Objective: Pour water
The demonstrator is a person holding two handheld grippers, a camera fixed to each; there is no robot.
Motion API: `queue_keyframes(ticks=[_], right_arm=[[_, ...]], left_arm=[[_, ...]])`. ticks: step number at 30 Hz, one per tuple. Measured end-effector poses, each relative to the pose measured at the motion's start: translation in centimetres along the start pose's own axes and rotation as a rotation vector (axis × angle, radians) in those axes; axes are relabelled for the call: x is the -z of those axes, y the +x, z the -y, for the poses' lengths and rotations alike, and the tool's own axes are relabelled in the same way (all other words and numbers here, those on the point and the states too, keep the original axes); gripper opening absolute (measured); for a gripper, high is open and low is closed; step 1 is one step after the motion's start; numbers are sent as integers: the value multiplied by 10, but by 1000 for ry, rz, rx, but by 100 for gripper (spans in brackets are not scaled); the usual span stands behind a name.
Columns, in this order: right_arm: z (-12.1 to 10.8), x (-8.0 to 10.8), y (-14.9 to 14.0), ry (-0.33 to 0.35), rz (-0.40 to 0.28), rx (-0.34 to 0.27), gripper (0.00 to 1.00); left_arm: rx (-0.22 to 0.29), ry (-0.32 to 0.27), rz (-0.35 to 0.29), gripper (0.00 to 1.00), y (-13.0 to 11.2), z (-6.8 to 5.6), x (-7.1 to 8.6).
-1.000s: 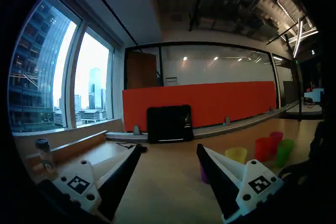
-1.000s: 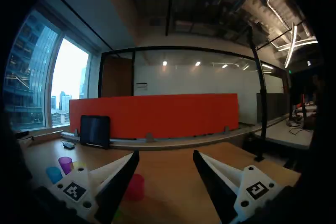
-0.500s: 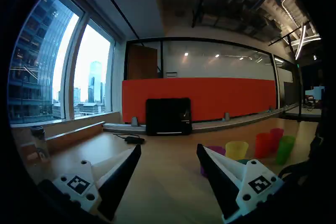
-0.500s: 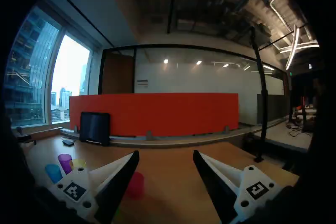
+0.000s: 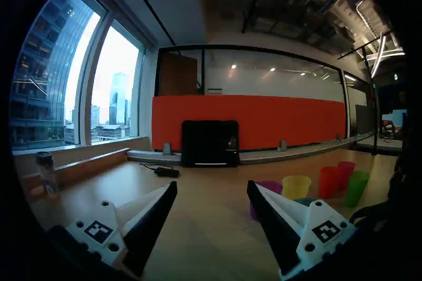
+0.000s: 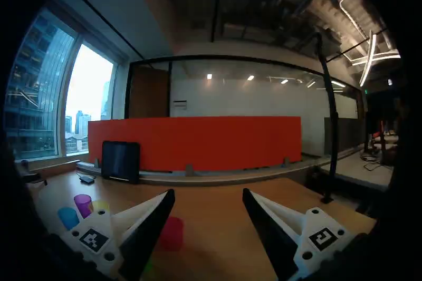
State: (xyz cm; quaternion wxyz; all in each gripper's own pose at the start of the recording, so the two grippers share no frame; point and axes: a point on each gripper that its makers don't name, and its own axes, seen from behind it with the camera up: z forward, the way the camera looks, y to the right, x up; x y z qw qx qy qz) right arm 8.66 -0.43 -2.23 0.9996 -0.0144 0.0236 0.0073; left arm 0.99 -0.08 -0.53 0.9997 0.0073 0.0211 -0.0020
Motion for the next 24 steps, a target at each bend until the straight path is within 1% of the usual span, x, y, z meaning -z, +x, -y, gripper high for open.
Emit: queue_keyframes(ticks=[14, 24], right_arm=[[-1, 1, 1, -2, -3, 6, 99], [-2, 3, -1, 0, -2, 7, 99]], left_arm=[[-2, -6, 36, 99, -9, 0, -4], [-3, -13, 40, 98, -10, -1, -5]])
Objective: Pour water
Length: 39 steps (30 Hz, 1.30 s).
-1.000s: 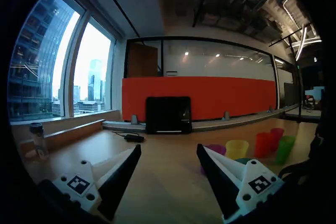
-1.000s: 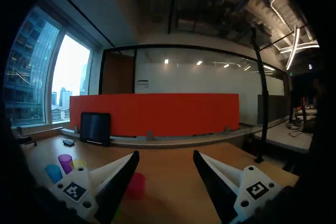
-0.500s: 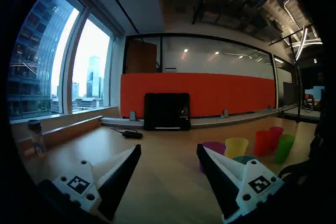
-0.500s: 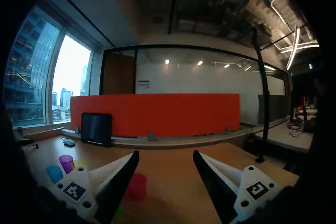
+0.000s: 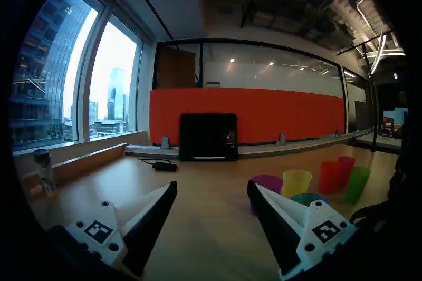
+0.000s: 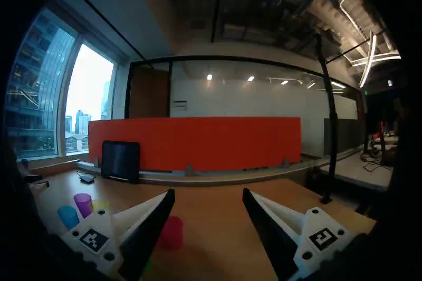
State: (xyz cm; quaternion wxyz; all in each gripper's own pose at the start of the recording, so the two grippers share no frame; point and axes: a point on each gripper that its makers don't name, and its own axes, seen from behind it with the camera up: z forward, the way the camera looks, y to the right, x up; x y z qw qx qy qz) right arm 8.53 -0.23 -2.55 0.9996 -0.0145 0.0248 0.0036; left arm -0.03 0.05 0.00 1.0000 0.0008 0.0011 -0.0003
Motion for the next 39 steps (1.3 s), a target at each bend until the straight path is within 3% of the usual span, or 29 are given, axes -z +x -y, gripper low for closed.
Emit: queue_keyframes(ticks=[14, 39], right_arm=[[2, -3, -4, 35, -20, 37, 99], [3, -15, -52, 53, -18, -11, 99]], left_arm=[[-1, -1, 2, 99, 0, 1, 0], [-1, -1, 2, 99, 0, 1, 0]])
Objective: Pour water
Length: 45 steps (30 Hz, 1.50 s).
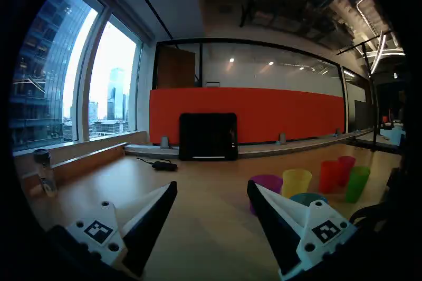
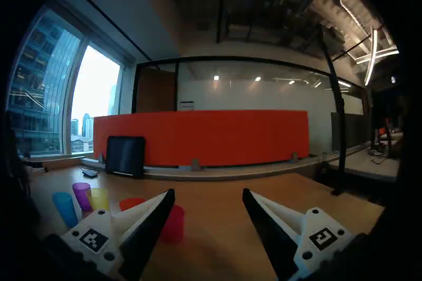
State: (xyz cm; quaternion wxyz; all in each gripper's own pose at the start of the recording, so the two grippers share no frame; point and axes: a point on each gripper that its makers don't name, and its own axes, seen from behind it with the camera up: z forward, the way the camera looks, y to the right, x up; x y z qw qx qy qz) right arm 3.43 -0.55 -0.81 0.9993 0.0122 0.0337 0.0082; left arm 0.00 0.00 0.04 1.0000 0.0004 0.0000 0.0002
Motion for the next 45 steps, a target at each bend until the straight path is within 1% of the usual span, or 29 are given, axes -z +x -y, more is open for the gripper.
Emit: queue_keyframes(ticks=[11, 23, 35, 45], right_arm=[[-4, -6, -16, -16, 25, -9, 99], [-9, -8, -31, -30, 58, -17, 99], [-8, -10, -32, -30, 66, 16, 99], [-8, -8, -32, -35, 66, 18, 99]], left_arm=[[0, 0, 0, 99, 0, 0, 0], [0, 0, 0, 99, 0, 0, 0], [0, 0, 0, 99, 0, 0, 0], [0, 0, 0, 98, 0, 0, 0]])
